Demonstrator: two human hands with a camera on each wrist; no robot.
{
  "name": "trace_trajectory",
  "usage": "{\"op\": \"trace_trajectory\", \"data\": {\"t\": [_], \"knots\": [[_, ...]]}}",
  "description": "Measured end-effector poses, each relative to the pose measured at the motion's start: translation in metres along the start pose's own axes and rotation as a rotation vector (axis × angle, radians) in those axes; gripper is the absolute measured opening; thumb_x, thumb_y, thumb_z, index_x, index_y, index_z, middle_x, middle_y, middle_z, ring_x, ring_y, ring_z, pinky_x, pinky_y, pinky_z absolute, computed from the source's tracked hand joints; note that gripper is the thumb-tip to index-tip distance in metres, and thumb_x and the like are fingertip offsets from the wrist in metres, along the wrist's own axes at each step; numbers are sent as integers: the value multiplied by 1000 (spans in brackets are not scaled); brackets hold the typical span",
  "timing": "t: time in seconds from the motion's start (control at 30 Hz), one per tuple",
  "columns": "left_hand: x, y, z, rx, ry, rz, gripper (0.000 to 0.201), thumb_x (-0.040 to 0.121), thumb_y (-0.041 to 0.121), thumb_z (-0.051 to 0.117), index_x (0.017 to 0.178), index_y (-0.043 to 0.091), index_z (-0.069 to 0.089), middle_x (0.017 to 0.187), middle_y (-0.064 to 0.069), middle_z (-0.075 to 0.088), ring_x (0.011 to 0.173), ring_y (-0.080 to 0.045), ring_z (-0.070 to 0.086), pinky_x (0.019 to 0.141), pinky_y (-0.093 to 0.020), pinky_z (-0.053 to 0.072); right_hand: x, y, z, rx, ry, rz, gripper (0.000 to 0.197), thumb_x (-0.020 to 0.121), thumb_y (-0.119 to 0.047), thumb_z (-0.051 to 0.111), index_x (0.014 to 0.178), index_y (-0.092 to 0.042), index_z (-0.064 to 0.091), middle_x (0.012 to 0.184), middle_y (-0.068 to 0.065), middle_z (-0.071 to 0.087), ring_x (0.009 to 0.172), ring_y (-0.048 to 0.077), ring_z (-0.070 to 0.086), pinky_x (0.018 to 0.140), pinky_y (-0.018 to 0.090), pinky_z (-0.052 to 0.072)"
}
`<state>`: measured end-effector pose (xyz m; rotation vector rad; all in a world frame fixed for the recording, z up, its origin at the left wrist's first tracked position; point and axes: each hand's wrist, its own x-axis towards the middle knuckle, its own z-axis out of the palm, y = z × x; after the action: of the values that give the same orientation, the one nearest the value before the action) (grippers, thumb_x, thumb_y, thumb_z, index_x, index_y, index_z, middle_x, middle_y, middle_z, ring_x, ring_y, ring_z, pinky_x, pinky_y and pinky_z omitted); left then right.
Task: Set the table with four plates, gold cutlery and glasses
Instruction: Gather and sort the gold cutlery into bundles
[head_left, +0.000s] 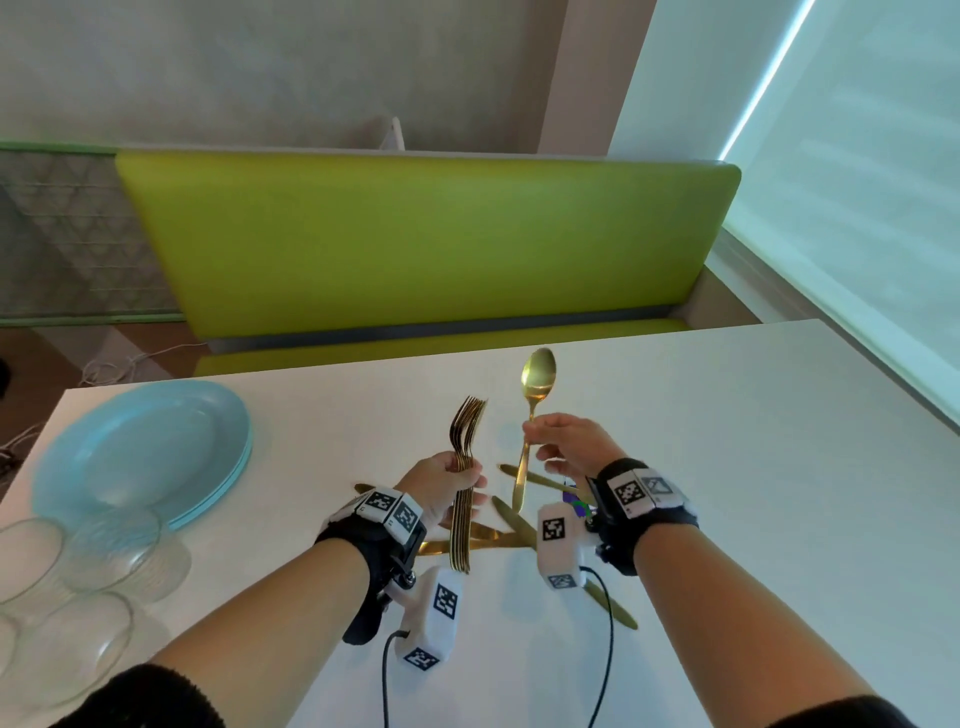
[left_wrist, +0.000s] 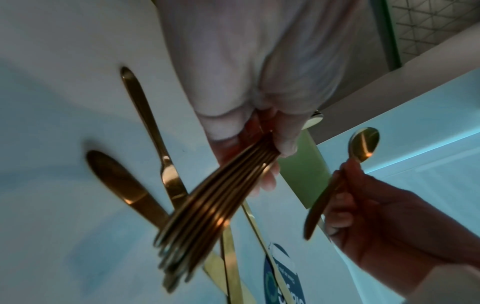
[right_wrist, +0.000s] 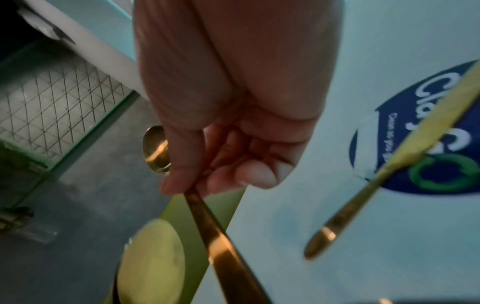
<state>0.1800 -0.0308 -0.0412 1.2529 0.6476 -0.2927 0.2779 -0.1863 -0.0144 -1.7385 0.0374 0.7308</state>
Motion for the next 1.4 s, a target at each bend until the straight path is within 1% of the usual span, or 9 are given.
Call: {"op": "trace_trajectory", "data": {"t": [0.23, 0.4, 0.73, 0.87, 1.03, 1.17, 1.23, 1.3, 1.4], "knots": [[-55, -11, -45, -46, -12, 48, 3, 92, 6, 55, 91, 9, 56, 85, -7, 62, 73, -18, 63, 58, -26, 57, -52, 29, 75, -9, -121, 50, 13, 87, -15, 65, 74, -14, 63, 64, -3, 63, 55, 8, 53, 51, 18, 42], [-99, -34, -91, 45, -102, 83, 8, 89, 4, 59, 93, 11, 59, 86, -6, 65, 75, -17, 64, 61, -28, 57, -96, 43, 136, 25, -142, 25, 15, 87, -14, 64, 72, -14, 64, 61, -4, 66, 54, 7, 56, 49, 16, 41], [-182, -99, -199, 146, -87, 133, 16, 86, 2, 62, 87, 18, 58, 80, -1, 66, 65, -11, 66, 61, -25, 50, -180, 77, 266, -38, -108, 55, 13, 87, -14, 66, 74, -11, 62, 60, 0, 67, 45, 4, 57, 46, 15, 39], [-209, -121, -226, 151, -103, 90, 22, 83, -4, 64, 87, 17, 60, 79, -4, 65, 69, -18, 62, 70, -30, 50, -203, 91, 300, -122, -113, 79, 12, 88, -10, 63, 75, -9, 64, 57, 3, 67, 44, 5, 58, 45, 15, 39], [-227, -140, -249, 200, -98, 60, 28, 81, -6, 63, 88, 20, 59, 74, 1, 65, 53, -4, 64, 51, -19, 46, -219, 101, 328, -250, -108, 89, 16, 87, -9, 64, 71, -10, 63, 52, -3, 65, 43, 4, 58, 42, 15, 39], [-233, -152, -263, 385, -69, 61, 28, 76, -3, 66, 95, 16, 61, 76, -2, 64, 65, -14, 60, 63, -29, 48, -228, 109, 348, -425, -93, 124, 12, 88, -17, 64, 77, -11, 65, 65, -3, 64, 51, 7, 52, 44, 16, 38], [-236, -154, -270, 613, -36, 73, 34, 70, 7, 69, 102, 18, 64, 91, -6, 68, 81, -21, 64, 75, -34, 53, -234, 111, 354, -517, -123, 152, 13, 90, -22, 61, 89, -10, 66, 71, -4, 63, 54, 7, 51, 46, 16, 38], [-240, -153, -279, 955, -3, 85, 40, 77, 13, 67, 117, 16, 63, 115, -6, 66, 108, -23, 62, 91, -29, 49, -237, 112, 355, -578, -131, 162, 16, 91, -25, 60, 97, -11, 64, 79, -3, 64, 56, 7, 51, 47, 16, 39], [-243, -156, -293, 1274, 20, 97, 40, 85, 15, 62, 125, 15, 60, 127, -7, 62, 120, -23, 56, 99, -25, 42, -239, 115, 350, -596, -104, 169, 19, 91, -27, 59, 100, -10, 62, 83, -2, 64, 56, 8, 52, 48, 18, 39]]}}
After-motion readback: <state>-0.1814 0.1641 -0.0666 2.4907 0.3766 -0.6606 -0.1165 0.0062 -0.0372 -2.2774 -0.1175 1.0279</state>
